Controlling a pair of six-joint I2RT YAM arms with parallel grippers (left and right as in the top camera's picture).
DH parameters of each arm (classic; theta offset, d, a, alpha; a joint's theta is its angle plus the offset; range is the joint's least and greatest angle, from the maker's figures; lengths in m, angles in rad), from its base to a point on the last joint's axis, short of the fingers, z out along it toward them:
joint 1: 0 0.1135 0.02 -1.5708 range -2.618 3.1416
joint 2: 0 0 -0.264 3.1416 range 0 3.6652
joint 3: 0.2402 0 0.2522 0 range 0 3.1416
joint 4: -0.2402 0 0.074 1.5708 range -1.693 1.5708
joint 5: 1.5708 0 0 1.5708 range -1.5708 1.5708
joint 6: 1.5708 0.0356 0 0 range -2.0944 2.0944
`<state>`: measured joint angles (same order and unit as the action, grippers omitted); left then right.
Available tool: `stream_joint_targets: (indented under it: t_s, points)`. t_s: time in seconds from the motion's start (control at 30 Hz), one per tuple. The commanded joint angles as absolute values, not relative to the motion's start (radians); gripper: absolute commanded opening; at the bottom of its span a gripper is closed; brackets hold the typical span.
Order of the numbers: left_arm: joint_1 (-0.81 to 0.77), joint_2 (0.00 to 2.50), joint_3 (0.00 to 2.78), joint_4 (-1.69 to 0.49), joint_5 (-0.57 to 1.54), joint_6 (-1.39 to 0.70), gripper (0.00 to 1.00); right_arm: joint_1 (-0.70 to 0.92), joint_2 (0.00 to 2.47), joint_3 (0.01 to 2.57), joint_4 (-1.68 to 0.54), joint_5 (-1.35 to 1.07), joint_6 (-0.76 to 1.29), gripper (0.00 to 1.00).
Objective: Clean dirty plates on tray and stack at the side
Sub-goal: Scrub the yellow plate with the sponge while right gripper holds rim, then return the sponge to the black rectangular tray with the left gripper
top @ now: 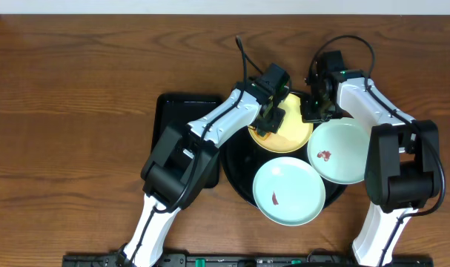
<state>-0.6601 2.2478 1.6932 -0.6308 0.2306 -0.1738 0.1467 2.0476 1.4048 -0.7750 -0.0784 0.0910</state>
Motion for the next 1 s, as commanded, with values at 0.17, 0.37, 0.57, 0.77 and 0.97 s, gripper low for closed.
stream_joint_targets:
  t_s: [0.17, 0.37, 0.57, 0.77, 0.97]
  points:
    - [-0.686, 2.284, 1.648, -0.629, 0.315, -0.418, 0.08, 0.159, 2.054, 1.383, -0.781, -0.057, 0.096, 0.01]
    - [-0.689, 2.284, 1.647, -0.585, 0.385, -0.442, 0.08, 0.159, 2.054, 1.383, -0.782, -0.057, 0.096, 0.01]
    - [-0.696, 2.284, 1.646, -0.548, 0.45, -0.477, 0.07, 0.159, 2.054, 1.383, -0.785, -0.057, 0.096, 0.01]
    - [-0.676, 2.268, 1.647, -0.479, 0.638, -0.469, 0.08, 0.159, 2.054, 1.383, -0.786, -0.057, 0.096, 0.01]
    - [-0.593, 2.187, 1.65, -0.471, 0.647, -0.469, 0.08, 0.159, 2.054, 1.383, -0.785, -0.057, 0.096, 0.01]
